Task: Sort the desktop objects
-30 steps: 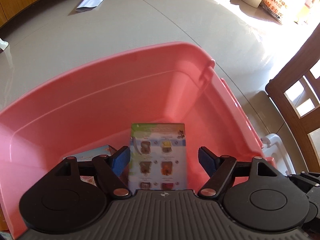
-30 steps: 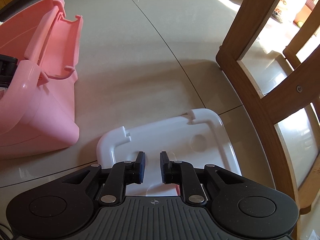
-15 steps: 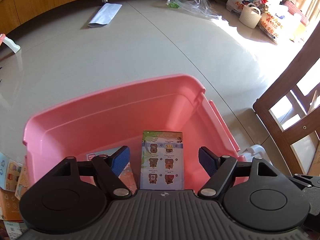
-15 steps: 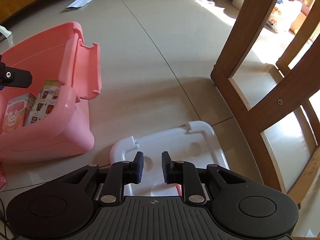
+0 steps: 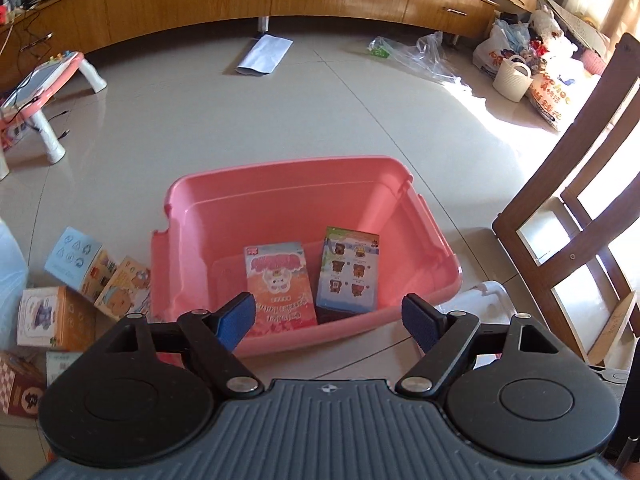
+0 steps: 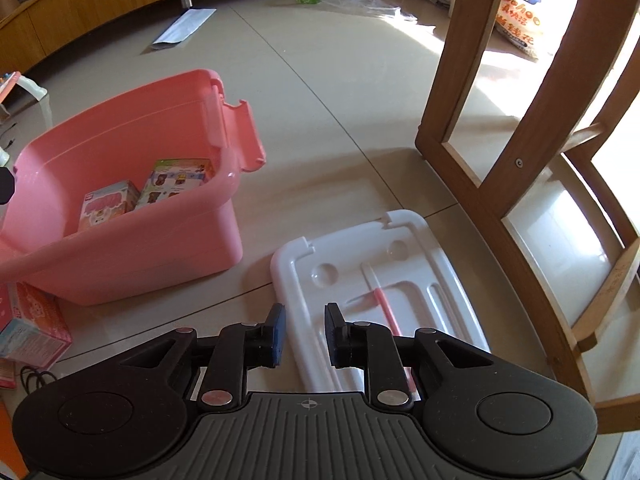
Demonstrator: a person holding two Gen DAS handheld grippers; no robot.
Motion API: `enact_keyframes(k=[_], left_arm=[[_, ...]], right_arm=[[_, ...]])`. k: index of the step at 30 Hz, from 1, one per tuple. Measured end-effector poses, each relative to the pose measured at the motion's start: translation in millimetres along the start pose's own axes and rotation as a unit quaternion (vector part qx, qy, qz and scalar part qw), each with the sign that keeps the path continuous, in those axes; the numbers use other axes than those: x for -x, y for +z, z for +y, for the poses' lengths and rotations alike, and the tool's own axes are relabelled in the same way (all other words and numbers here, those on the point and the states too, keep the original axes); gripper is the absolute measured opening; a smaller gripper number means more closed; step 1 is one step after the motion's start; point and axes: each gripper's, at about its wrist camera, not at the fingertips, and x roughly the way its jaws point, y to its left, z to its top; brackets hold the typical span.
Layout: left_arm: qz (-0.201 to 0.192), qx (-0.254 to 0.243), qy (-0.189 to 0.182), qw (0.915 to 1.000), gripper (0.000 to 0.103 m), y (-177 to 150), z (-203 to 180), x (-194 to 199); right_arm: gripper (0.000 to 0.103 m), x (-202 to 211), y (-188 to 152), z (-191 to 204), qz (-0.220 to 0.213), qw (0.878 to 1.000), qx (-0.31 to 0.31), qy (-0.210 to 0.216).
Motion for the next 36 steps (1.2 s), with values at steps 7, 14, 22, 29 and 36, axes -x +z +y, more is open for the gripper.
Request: enact_keyframes(k=[7,14,22,29,36], left_arm=[[0.006,0.013,0.036,0.9992,0.083,-38.4,29.7,18.5],[0.008,0.03,0.063,0.9975,0.091,-64.5,64.4,24.8],[0.029,0.026,0.082,0.9958,0.092,-85.6,91.6,18.9],[0.041,0.033,0.088,0.9948,0.094,-95.2,106.4,10.0],[0.056,0.044,0.096,0.9929,0.094,-100.7,114.0,-1.5]], right_arm=[[0.021,23.0,-35.1,23.6,0.003,0.999,-0.026,0.019],[0.026,35.1,-57.3,52.4,0.009,1.0,-0.01,0.026],[0.036,38.7,-68.7,78.4,0.015,0.999,0.01,0.029],[0.044,31.8,-73.9,93.4,0.026,0.999,0.03,0.029],[0.048,24.4,-74.4,96.4,0.032,0.999,0.031,0.028]])
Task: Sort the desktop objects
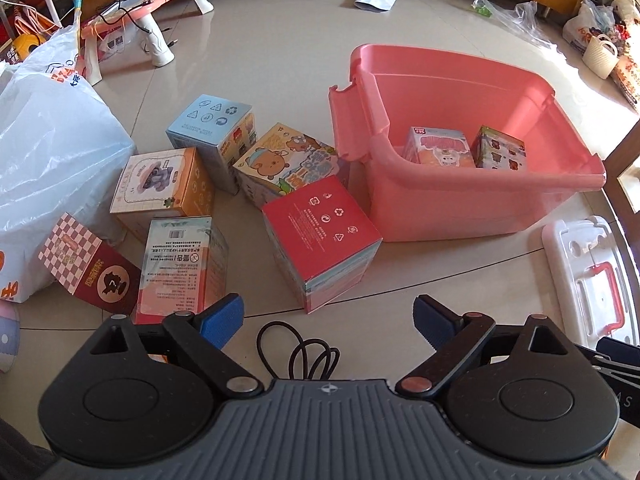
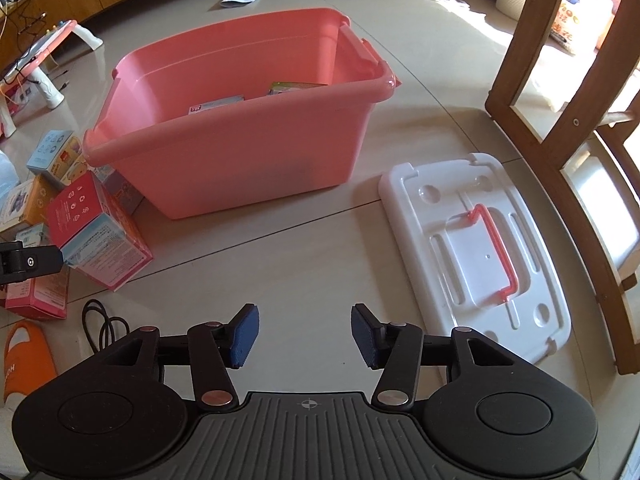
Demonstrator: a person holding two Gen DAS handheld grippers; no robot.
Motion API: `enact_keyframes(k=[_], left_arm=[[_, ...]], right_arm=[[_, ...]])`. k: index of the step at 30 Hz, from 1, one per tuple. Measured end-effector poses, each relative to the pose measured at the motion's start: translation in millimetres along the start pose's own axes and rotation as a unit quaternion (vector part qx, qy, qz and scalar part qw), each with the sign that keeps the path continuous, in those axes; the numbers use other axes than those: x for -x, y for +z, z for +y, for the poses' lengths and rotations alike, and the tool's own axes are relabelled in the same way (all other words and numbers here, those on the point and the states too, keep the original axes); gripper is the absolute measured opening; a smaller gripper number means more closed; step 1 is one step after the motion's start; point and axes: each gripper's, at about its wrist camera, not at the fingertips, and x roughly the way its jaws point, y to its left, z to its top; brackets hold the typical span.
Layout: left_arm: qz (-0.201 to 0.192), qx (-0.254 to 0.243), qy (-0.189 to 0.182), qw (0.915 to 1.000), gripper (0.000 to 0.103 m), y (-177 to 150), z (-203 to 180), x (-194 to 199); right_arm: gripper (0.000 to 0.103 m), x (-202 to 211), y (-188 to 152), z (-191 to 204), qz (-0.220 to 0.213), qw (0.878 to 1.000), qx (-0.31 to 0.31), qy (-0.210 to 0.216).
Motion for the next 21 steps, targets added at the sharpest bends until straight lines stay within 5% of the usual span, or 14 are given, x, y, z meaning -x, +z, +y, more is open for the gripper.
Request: enact_keyframes(k=[13,21], left_arm=[[0.015,-0.002,-0.011,0.9998,0.094,-7.6,-0.4,-19.1],[0.023,-0.048,-0.017,0.9985,0.094,-12.8,-12.2,-25.5]], right_arm=[[0.048,-16.9,-2.5,1.4,0.016,1.0,-0.002,0.004],[0.054,-24.2,-3.3,4.4,0.023,1.0,-0.001,0.009]])
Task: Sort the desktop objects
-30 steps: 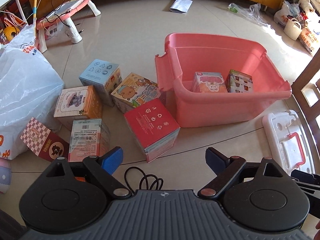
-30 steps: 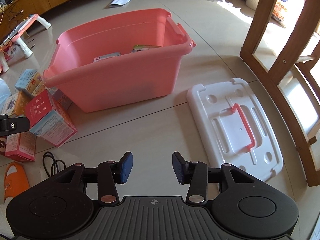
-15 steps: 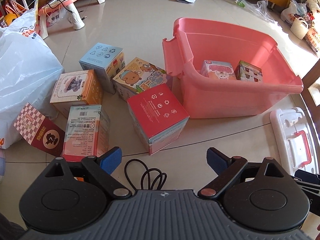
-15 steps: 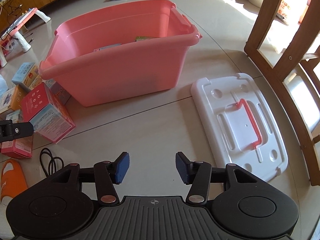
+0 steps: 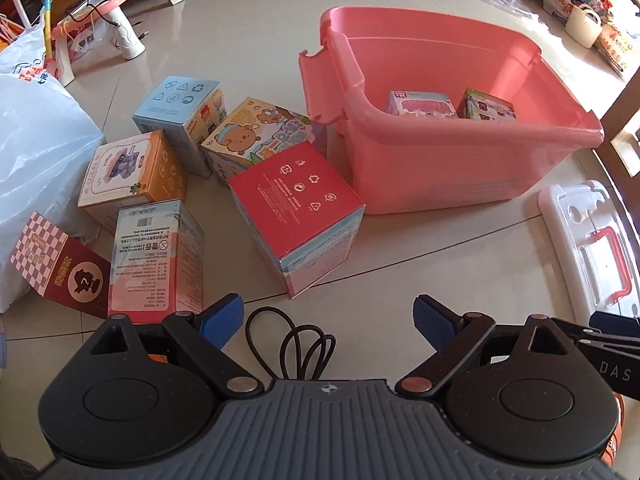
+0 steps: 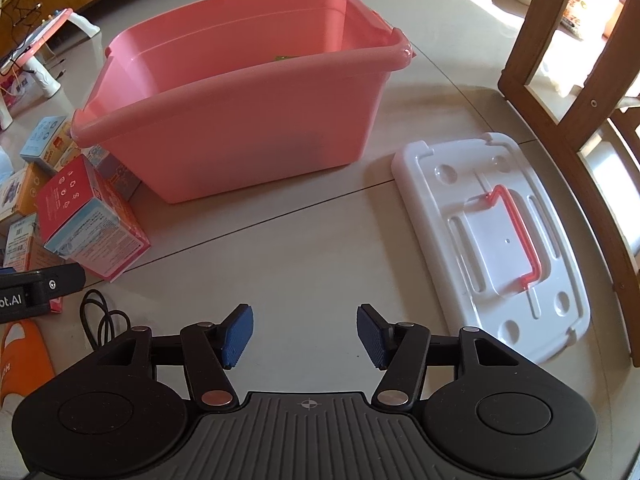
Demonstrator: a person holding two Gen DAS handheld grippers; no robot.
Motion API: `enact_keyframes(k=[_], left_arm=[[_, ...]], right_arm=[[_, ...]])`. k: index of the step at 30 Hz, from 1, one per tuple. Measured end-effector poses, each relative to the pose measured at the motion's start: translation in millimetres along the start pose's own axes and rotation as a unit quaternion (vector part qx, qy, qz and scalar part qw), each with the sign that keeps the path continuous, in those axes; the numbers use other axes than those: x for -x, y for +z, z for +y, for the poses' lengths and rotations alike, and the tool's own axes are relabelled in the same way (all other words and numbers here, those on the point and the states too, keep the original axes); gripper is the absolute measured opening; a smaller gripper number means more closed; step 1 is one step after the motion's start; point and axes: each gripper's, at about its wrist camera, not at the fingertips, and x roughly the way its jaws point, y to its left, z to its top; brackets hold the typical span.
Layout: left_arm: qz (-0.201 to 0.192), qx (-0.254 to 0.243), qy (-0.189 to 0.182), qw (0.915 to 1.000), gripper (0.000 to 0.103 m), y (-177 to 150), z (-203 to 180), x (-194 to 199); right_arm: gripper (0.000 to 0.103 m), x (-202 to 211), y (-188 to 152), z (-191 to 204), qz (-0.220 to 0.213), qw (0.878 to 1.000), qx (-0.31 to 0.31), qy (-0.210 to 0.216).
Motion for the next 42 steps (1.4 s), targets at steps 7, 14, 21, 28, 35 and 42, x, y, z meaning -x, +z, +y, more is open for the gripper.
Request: enact_keyframes(k=[7,14,21,28,35,42], left_arm=[[0.003,-0.05,0.004,0.9988,0.094,-7.5,-15.4,-7.6],[-0.018,-0.048,0.001,0.9987,0.094,10.8,-9.7,-12.9],[-0.024,-0.135,0.006,0.9905,0.094,41.5,-9.2,-31.0],[-0.009,-0.236,-0.012,0.9716,0.098,60.9,-7.5,-53.8],[0.02,-0.285,-0.008,0.9583,0.099,61.1,-8.7,-73.6],[0.009,-0.261,-0.013,0.9653,0.088,60.7,-3.3,-70.3]], right_arm=[[0.054,-4.6,-0.2,0.4,0.003,1.0,-0.003,0.001],[0.055,-9.8,-1.6,0.8,0.009,1.0,-0.004,0.001],[0.055,-14.1,-1.9,4.9,0.016,1.0,0.003,0.005],[0.055,-16.9,-1.0,6.0,0.021,1.0,0.004,0.004],[0.055,-25.1,-0.9,5.0,0.034,0.999,0.001,0.0],[0.055,-27.8,1.1,7.8,0.034,0.999,0.003,0.007]])
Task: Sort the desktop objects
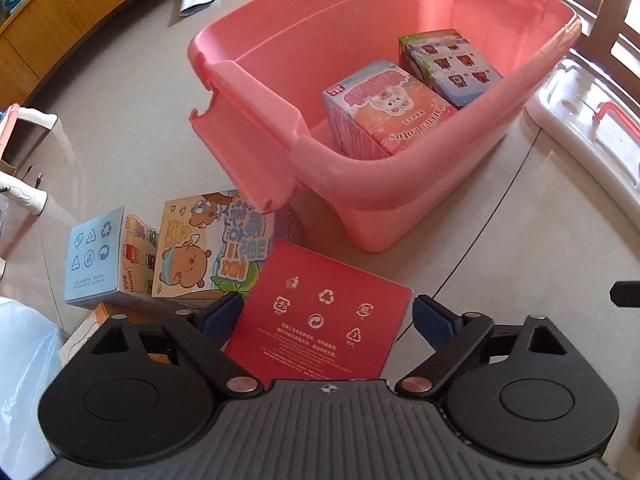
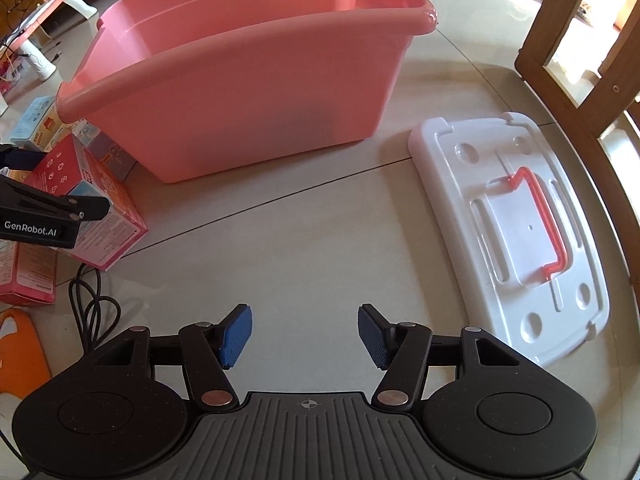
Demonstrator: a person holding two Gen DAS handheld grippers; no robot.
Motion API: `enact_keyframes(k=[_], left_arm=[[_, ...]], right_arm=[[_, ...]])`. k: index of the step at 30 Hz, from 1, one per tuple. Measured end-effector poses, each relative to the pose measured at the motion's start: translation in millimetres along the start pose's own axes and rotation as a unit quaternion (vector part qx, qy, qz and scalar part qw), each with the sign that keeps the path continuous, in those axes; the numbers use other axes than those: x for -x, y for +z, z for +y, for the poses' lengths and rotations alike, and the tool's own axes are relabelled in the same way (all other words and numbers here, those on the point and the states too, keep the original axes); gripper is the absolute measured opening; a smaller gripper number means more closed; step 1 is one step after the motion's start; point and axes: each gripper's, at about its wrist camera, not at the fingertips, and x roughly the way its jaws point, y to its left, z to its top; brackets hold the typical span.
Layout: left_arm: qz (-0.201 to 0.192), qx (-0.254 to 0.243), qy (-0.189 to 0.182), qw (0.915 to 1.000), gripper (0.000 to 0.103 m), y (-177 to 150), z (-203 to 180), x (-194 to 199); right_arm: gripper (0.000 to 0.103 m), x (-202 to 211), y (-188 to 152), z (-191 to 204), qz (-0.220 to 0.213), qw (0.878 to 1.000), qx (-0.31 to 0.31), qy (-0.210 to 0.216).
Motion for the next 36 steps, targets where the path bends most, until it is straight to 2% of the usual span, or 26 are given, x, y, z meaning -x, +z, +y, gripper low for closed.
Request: enact_keyframes(k=[12,17,22,36], left_arm=[[0.007,0.025,-0.02,0.9995,0.08,-13.6,-12.2,19.7],[0.011,0.039,-0.015,0.9991,0.079,-20.2,-16.7,31.9],[0.0,0.055,-0.016,0.9984,0.078,-18.4,-23.4,50.1],[-0.061,0.016,-0.029,0.9976,0.078,5.3,-71.5,103.9]], right_arm=[[0.056,9.2,1.5,-1.7,-0.006,1.0,-0.011,0.008],[0.056,16.1,0.6,-3.5,-0.011,1.0,-0.014,0.01],[0.056,24.8,-0.4,-4.8,-0.018,1.0,-0.016,0.011],[0.056,43.7,-9.1,-26.8,-0.03,0.998,-0.046,0.005]])
